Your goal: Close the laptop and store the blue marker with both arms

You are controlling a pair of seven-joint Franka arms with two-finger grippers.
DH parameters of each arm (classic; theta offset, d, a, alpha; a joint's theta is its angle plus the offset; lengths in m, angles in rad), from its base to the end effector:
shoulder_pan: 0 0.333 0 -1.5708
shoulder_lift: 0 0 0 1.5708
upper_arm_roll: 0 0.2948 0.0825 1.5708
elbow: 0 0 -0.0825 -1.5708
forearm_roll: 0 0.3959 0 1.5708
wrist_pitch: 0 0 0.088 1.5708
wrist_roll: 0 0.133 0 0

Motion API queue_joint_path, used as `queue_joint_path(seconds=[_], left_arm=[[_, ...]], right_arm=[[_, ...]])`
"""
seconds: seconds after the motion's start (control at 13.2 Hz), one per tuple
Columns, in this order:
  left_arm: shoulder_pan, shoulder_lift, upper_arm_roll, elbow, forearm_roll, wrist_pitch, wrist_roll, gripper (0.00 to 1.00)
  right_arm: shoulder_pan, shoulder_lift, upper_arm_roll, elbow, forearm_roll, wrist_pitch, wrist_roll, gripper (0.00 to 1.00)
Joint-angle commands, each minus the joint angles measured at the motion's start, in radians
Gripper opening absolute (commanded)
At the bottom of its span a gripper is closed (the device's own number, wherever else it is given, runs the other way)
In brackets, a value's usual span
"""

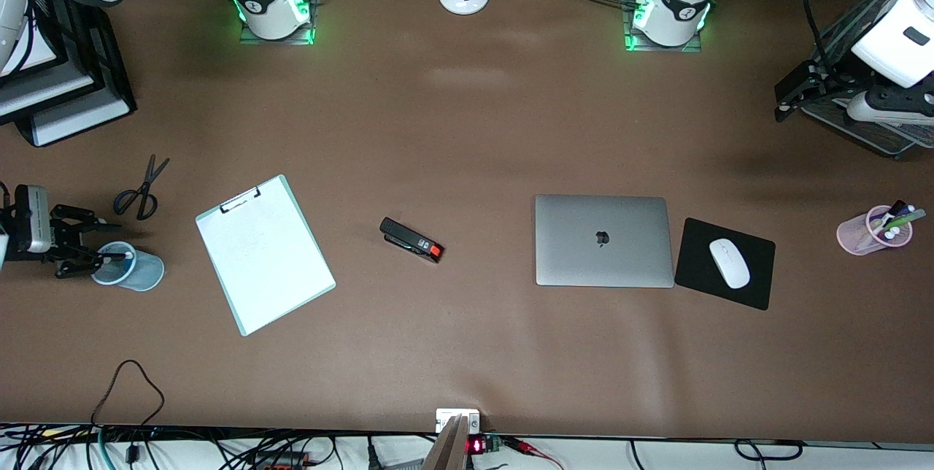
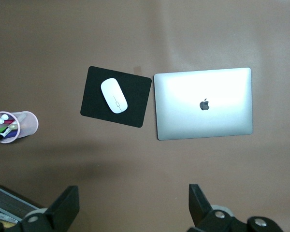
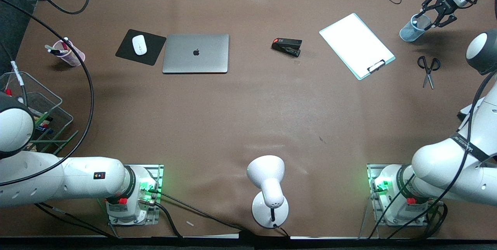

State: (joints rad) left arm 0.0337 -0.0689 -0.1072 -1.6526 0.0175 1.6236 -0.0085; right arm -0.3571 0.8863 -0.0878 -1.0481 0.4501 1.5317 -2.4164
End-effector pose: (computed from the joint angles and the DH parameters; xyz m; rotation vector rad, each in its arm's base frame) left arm 0.5508 -0.0400 0.5806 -3.1161 0.1020 -0.0631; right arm 0.6753 -0.2373 0.2451 -1.5329 -2.1793 -0.4299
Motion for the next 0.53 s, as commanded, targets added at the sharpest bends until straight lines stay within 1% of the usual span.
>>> queue_joint_path(seconds=[0.0,0.23,0.46], left_arm=[[0.008,0.006,-0.005,0.016,-0.001,-0.014,0.024,1.00],[0.008,0.006,-0.003,0.016,-0.001,-0.014,0.024,1.00],[0.006,0.006,-0.003,0.017,-0.001,-0.013,0.024,1.00]], right_arm=[[-0.011,-0.065,0.017,0.005,0.012,-0.038,0.153,1.00],[0.006,-0.163,0.016,-0.018,-0.002,-0.039,0.317,1.00],[0.056,-0.288,0.016,-0.101,-0.042,-0.038,0.514,1.00]])
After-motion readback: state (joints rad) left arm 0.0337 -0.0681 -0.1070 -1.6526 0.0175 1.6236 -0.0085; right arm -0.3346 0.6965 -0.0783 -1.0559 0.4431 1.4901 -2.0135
